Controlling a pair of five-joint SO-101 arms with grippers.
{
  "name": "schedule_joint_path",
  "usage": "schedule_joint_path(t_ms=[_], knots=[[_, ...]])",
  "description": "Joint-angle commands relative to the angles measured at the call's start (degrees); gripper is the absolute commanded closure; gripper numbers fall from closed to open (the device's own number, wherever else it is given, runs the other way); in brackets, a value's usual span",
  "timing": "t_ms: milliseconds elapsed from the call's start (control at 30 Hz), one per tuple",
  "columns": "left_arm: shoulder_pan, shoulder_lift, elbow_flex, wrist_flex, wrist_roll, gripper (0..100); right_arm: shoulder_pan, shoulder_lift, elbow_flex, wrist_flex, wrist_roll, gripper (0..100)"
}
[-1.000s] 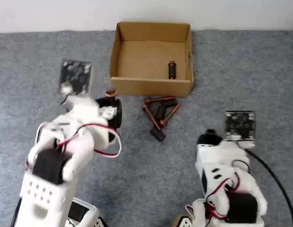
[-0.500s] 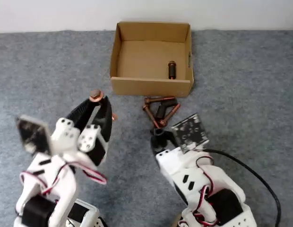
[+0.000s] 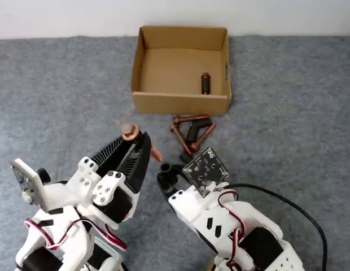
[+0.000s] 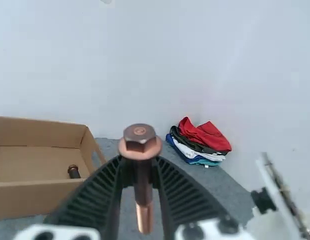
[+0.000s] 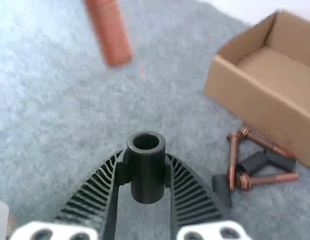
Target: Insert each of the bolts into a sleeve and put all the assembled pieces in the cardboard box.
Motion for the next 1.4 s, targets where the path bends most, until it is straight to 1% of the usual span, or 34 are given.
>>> schedule_joint_path(t_ms=[0,67,233,333,600,800,900,1067,1167,1367], knots=[[0.3,-0.4,2.0,-2.1,0.8,100,-0.9,-0.2,-0.8,-4.8,0.0,99.0],[0.3,-0.7,3.7,-2.1,0.8,100,-0.9,-0.2,-1.3,-5.5,0.4,99.0],[0.1,-0.4,5.5,-4.2,0.7,100,-0.9,-0.2,-3.1,-5.7,5.1,99.0],[0.0,-0.4,6.7,-5.5,0.4,100,-0.9,-0.2,-3.6,-5.5,5.2,99.0],[-0.1,-0.7,6.7,-5.3,-3.3,100,-0.6,-0.2,-3.6,-5.4,5.2,99.0],[-2.6,-0.7,6.5,-5.2,-3.3,100,1.5,-0.4,-3.6,-5.4,5.2,99.0],[-2.1,-0.4,6.5,-5.2,-3.1,100,1.5,-0.5,-3.6,-5.8,5.2,99.0],[0.9,-0.3,6.9,-5.1,-3.1,100,1.5,-0.5,-3.6,-5.8,5.2,99.0],[0.9,-0.2,8.2,-5.1,-3.3,100,1.5,-0.7,-3.6,-5.8,5.2,99.0],[1.1,-0.3,9.3,-0.4,-3.3,100,1.5,-0.7,-3.6,-5.8,5.3,99.0]])
